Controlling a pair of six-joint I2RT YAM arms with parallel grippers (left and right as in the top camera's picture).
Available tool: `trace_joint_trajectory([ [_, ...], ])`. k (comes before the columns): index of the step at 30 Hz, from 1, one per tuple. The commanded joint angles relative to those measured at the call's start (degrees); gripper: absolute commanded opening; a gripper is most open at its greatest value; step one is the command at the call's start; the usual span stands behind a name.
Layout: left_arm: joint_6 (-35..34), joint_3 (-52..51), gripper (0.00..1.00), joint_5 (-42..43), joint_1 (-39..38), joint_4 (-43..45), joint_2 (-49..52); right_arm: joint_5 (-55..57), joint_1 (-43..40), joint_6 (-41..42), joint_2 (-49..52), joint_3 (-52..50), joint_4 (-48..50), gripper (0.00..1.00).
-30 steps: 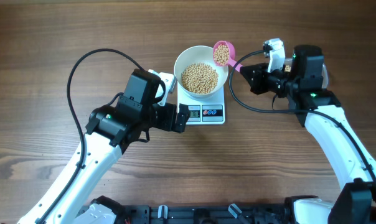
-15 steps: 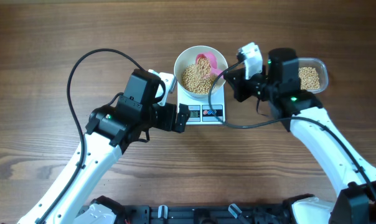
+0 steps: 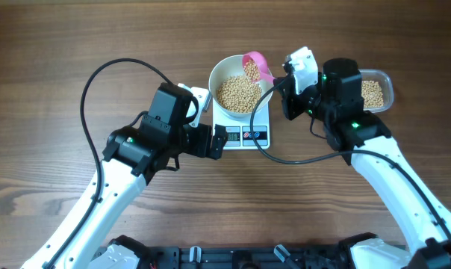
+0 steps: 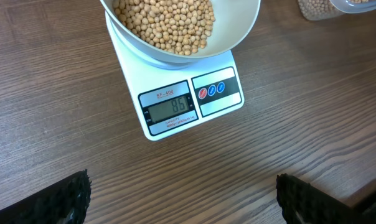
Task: Scoop item into bowl and weigh 150g on scale
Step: 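Tip the scoop with the right gripper to pour soybeans into the bowl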
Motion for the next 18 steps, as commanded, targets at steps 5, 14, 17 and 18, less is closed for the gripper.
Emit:
trace_joint_trajectory([
  [5, 0.9, 0.07, 1.0, 0.31, -0.17, 0.13, -0.52, 0.09, 0.42, -5.57, -3.96, 1.31, 0.42, 0.04],
  [14, 0.9, 0.07, 1.0, 0.31, -0.17, 0.13, -0.52, 0.17, 2.03, -11.39, -3.96, 1.31, 0.42, 0.04],
  [17, 0.9, 0.07, 1.0, 0.31, -0.17, 0.13, -0.52, 0.94, 3.23, -11.63, -3.96, 1.31, 0.48, 0.04],
  [18, 0.9, 0.07, 1.0, 0.31, -0.17, 0.13, -0.52, 1.57, 3.45, -11.63, -3.96, 1.31, 0.48, 0.04],
])
